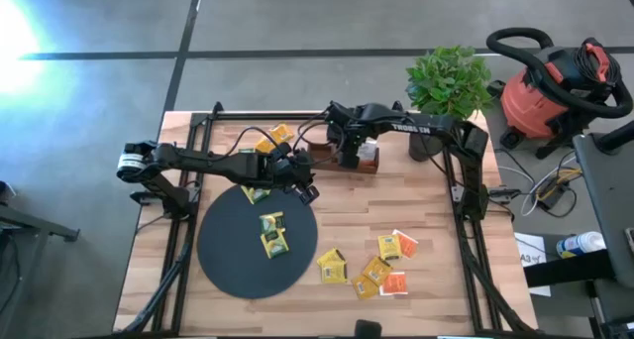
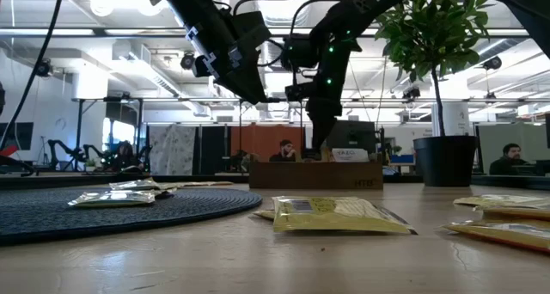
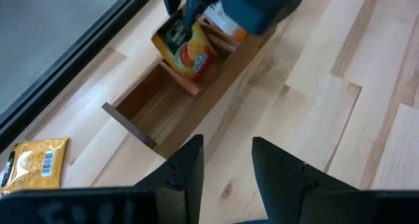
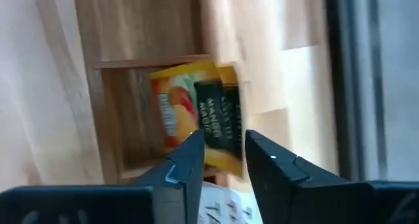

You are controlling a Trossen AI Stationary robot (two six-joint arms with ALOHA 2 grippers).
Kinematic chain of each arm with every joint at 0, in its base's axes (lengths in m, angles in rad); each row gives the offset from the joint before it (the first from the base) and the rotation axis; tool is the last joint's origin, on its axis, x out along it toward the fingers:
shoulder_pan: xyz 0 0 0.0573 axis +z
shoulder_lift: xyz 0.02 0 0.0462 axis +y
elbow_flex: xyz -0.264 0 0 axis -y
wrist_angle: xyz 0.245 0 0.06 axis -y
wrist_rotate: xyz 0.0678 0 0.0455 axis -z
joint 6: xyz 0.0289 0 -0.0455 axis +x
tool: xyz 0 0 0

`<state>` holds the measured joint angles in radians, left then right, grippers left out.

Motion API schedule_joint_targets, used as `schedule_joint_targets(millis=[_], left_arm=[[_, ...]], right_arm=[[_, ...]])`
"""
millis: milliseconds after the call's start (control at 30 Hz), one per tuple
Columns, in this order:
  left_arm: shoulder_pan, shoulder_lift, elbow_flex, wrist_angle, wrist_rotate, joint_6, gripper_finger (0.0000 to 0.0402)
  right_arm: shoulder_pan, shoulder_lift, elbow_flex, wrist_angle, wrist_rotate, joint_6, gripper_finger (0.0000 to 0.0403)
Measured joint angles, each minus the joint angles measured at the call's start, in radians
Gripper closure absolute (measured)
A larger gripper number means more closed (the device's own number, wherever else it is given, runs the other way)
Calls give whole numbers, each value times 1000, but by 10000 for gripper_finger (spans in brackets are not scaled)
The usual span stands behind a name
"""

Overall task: Pick & Place Tea
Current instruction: Put the orange tea bag into the middle section of the wooden organizer, then put the yellow tea bag into the left section of the wooden organizer

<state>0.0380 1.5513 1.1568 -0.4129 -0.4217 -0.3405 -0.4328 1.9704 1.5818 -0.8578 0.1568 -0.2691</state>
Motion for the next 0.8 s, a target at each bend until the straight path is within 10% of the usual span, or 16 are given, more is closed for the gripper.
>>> schedule_joint_targets(millis=[367, 800], left_arm=[[0, 0, 0, -4, 0, 2, 278], [-19, -50, -58, -184, -7, -32, 278]], right_arm=[[1, -107, 0, 24, -4, 23, 282], [187, -281, -216, -55, -267, 141, 289]])
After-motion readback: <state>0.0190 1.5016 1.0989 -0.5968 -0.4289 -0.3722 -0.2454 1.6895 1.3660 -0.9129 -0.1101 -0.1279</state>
